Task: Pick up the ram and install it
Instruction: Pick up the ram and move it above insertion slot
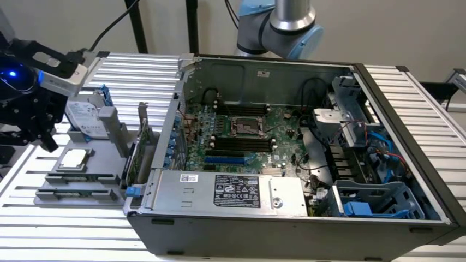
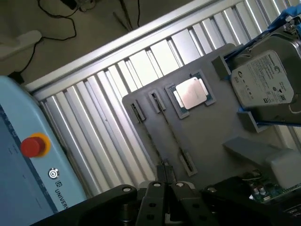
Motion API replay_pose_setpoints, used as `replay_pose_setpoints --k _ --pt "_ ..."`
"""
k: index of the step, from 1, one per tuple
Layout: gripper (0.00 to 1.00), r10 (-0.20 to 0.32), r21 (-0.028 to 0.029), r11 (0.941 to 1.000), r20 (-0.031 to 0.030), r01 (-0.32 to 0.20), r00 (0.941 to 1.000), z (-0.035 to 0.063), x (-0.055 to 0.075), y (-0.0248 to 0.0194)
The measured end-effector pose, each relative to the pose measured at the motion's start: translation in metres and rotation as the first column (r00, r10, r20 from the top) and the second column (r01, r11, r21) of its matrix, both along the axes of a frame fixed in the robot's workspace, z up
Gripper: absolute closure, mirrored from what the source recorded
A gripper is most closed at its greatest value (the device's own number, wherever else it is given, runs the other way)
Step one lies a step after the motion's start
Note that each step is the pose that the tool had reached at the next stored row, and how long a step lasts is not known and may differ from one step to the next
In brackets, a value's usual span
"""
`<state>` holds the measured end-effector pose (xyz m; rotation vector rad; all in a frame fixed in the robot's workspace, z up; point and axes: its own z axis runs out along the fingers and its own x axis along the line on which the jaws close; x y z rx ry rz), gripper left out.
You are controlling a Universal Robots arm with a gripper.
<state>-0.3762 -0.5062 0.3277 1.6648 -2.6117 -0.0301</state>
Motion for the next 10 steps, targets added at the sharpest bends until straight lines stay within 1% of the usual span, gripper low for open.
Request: replay_pose_setpoints --k 3,5,8,10 --pt "0.89 0.053 0.0001 0.9986 0.0000 -0.053 0.9986 -0.0009 0.0000 0.0000" --pt "0.89 0.090 0.0000 0.9960 -0.0001 -0.090 0.9960 -0.0015 0.0000 0.0000" --pt "0.89 0.144 0.0000 0.9896 -0.0001 -0.144 0.9896 -0.0023 0.0000 0.0000" --pt "0.89 0.180 0.0000 0.9838 0.0000 -0.180 0.9838 -0.0029 0.0000 0.0000"
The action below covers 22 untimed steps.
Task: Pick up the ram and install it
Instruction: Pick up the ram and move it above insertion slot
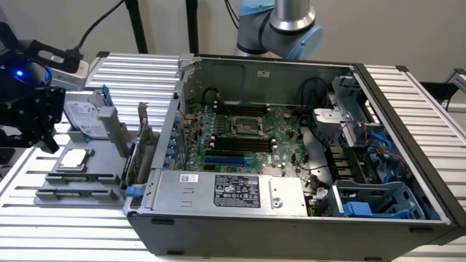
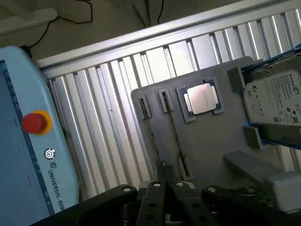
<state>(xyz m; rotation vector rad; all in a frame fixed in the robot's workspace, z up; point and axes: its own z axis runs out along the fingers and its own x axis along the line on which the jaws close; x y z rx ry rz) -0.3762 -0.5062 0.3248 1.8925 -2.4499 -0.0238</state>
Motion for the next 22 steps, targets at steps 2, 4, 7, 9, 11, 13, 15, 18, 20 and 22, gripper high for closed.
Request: replay_pose_setpoints --k 2,4,7,9,11,13,15,18,20,22 --pt "0.89 0.036 0.0000 0.9993 0.0000 -0.036 0.9993 -0.0005 0.0000 0.0000" --pt "0.89 0.074 0.0000 0.9973 -0.0001 -0.074 0.9973 -0.0011 0.0000 0.0000" --pt "0.89 0.128 -0.0001 0.9918 -0.0001 -0.128 0.9918 -0.0019 0.0000 0.0000" --pt "0.89 0.164 0.0000 0.9865 -0.0001 -0.164 0.9865 -0.0024 0.0000 0.0000" --pt "0.89 0.200 0.0000 0.9799 0.0000 -0.200 0.9799 -0.0029 0.0000 0.0000" --pt "0.89 0.235 0.0001 0.9720 0.0000 -0.235 0.9720 -0.0033 0.0000 0.0000" --pt "0.89 0.270 0.0004 0.9628 0.0000 -0.270 0.9628 -0.0036 0.0000 0.0000" --pt "0.89 0.304 0.0014 0.9526 0.0005 -0.304 0.9526 -0.0040 0.0003 0.0000" --pt "0.89 0.306 0.0019 0.9521 0.0007 -0.306 0.9521 -0.0039 0.0008 0.0000" --pt "0.82 0.306 0.0019 0.9521 0.0005 -0.306 0.9521 -0.0038 0.0010 0.0000"
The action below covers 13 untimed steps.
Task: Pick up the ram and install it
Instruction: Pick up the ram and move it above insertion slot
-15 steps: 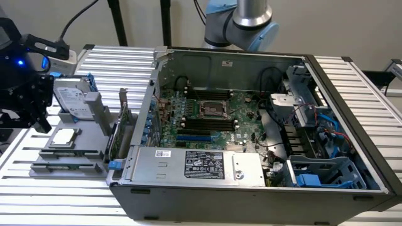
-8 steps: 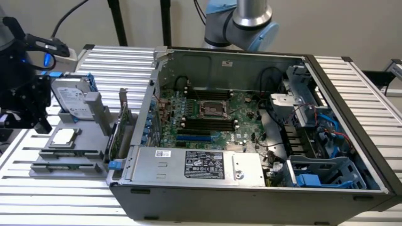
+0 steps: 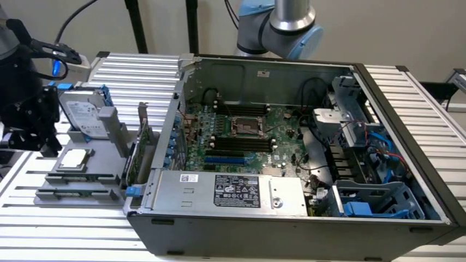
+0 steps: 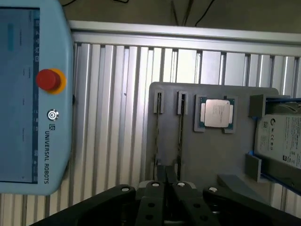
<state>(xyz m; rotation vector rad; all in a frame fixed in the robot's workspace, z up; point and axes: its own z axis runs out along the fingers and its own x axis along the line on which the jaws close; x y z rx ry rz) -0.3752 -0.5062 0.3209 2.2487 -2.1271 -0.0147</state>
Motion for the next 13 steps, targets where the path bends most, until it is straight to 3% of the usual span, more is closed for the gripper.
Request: replay_pose_setpoints --k 5,13 --pt "0.64 0.000 0.0002 1.0000 0.0001 0.000 1.0000 -0.0011 0.000 0.0001" --pt "0.64 0.000 0.0026 1.0000 0.0004 0.000 1.0000 -0.0148 0.000 -0.0003"
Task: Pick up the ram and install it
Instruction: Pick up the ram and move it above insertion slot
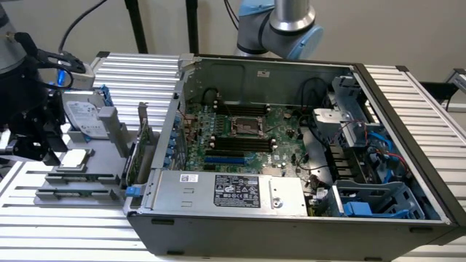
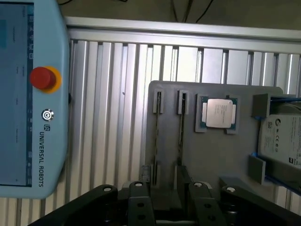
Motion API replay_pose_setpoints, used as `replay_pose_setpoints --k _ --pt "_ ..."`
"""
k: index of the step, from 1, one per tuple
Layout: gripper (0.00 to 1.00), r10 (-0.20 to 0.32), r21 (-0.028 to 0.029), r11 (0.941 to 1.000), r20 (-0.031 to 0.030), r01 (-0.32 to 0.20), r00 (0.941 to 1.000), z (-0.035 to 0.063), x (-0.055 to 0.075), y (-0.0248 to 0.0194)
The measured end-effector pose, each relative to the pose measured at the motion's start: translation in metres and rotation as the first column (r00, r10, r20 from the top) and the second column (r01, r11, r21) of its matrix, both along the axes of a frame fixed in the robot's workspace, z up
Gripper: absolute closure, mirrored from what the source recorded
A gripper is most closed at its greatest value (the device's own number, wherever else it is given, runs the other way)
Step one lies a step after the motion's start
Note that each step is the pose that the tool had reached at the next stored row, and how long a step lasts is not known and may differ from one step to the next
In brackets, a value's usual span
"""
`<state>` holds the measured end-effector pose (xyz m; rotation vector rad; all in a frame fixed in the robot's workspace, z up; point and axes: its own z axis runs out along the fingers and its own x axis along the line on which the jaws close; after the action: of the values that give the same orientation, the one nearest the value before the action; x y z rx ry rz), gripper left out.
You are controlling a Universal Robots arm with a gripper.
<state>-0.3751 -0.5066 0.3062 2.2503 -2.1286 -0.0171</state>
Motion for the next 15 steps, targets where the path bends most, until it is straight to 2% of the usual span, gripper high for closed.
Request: replay_pose_setpoints --k 15 --pt "0.64 -0.001 -0.0001 1.0000 -0.0001 0.001 1.0000 -0.0272 0.000 -0.0046"
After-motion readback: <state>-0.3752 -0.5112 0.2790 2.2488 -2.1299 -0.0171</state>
